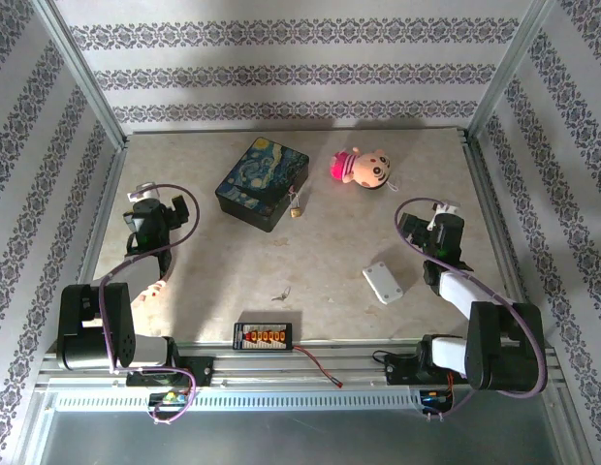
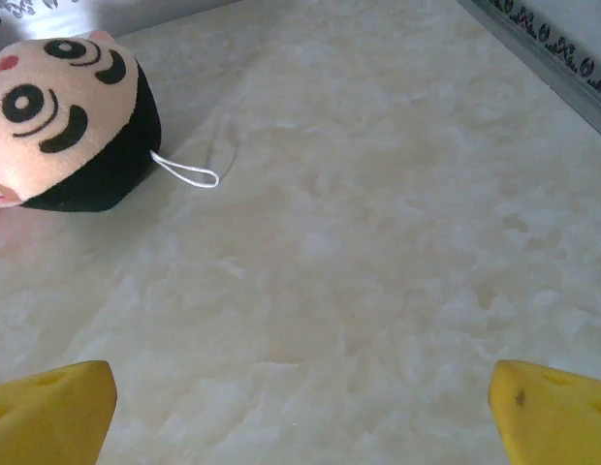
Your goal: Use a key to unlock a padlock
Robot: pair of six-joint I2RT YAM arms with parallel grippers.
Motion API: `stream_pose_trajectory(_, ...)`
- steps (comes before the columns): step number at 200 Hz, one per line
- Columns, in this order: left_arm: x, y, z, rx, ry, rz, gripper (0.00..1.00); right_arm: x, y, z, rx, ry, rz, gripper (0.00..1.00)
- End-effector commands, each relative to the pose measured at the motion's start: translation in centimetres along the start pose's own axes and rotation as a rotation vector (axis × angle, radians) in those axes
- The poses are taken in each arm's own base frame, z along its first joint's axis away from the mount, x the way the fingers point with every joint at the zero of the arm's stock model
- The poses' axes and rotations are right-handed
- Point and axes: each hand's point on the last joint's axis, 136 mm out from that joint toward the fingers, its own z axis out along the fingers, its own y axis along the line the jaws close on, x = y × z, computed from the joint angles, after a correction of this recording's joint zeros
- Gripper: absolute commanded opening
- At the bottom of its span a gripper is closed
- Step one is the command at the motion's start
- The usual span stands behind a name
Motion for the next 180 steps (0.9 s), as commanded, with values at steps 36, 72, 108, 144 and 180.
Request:
stream_pose_trajectory(36,-0.23,0.00,-0.13,0.010,-0.007,0.019,0.99,-0.79,-0.32,-0.35,0.005,-0.039,0.007,0.98)
stream_pose_trajectory(72,-0.34,-0.05,-0.17,0.013,-0.013,0.020,0.99,-0.72,-0.38,-0.29,0.009,-0.036,0.006,0.98)
stream_pose_trajectory(108,-0.34,-0.01,-0.17,0.011,-0.014,0.019,0.99,-0.70,-0.44,-0.32,0.012,-0.035,0.008,0.98)
stream_pose_trajectory(144,-0.38,0.08,-0.21,0.006,-0.019,0.016,0.99,-0.67,-0.51,-0.31,0.016,-0.032,0.008,0.98)
stream_pose_trajectory(180,-0.43,0.24,-0.39,0.000,-0.030,0.012,0.99,-0.61,-0.40,-0.38,0.010,-0.030,0.009,0.98)
